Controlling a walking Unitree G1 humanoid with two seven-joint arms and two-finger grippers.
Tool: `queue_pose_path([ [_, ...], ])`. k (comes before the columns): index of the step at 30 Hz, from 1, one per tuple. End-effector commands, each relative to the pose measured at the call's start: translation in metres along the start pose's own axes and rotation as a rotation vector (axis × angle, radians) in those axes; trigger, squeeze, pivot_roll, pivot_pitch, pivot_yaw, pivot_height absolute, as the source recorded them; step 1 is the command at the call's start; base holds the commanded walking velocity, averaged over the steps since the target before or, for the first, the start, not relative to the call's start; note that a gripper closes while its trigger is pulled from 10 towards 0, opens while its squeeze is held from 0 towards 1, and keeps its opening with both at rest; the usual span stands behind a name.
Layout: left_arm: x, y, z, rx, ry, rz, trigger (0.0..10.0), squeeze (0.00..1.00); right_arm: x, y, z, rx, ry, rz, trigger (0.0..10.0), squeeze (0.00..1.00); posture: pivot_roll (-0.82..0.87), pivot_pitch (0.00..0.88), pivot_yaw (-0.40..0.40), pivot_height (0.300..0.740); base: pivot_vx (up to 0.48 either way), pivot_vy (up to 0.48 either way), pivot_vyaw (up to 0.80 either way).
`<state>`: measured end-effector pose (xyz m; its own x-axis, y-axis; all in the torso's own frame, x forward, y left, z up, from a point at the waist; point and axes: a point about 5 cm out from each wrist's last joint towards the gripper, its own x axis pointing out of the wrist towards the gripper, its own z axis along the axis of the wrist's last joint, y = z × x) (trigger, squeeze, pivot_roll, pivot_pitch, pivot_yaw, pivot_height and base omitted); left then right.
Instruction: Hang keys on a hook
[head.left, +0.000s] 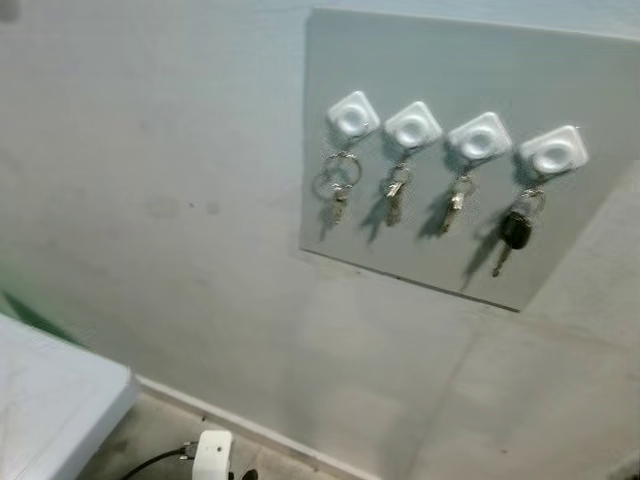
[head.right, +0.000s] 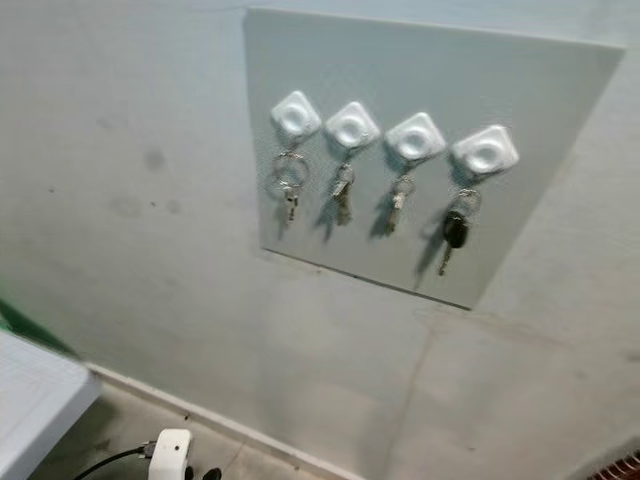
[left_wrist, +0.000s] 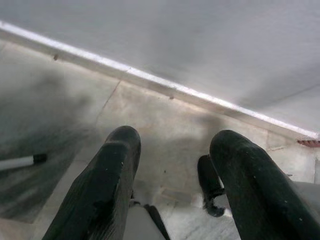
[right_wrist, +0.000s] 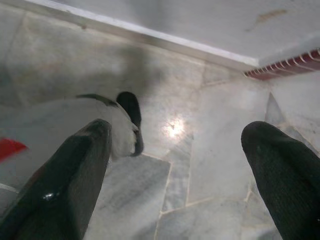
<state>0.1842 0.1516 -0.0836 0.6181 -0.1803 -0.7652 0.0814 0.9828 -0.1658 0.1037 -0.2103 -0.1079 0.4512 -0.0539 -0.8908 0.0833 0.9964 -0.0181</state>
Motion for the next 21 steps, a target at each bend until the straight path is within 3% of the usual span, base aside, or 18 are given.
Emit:
queue_pose_path([
  [1, -0.0009, 0.0012, -0.0037, -0.023, 0.011, 0.014, 10.0, 0.0, 0.0001, 0.0006, -0.0006, 0.006, 0.006, -0.003, 10.0, 0.0, 0.01, 0.0, 0.013, 0.74, 0.0, 0.0, -0.63],
  [18, -0.0006, 0.0013, -0.0024, -0.028, 0.006, 0.016, 10.0, 0.0, 0.0001, 0.0004, -0.0005, 0.014, 0.006, -0.003, 10.0, 0.0, 0.01, 0.0, 0.012, 0.74, 0.0, 0.0, -0.6],
  [21, -0.0004, 0.001, -0.0022, -0.034, 0.005, 0.017, 10.0, 0.0, 0.0002, 0.0002, 0.0002, 0.011, 0.0, -0.007, 10.0, 0.0, 0.01, 0.0, 0.011, 0.74, 0.0, 0.0, 0.0],
])
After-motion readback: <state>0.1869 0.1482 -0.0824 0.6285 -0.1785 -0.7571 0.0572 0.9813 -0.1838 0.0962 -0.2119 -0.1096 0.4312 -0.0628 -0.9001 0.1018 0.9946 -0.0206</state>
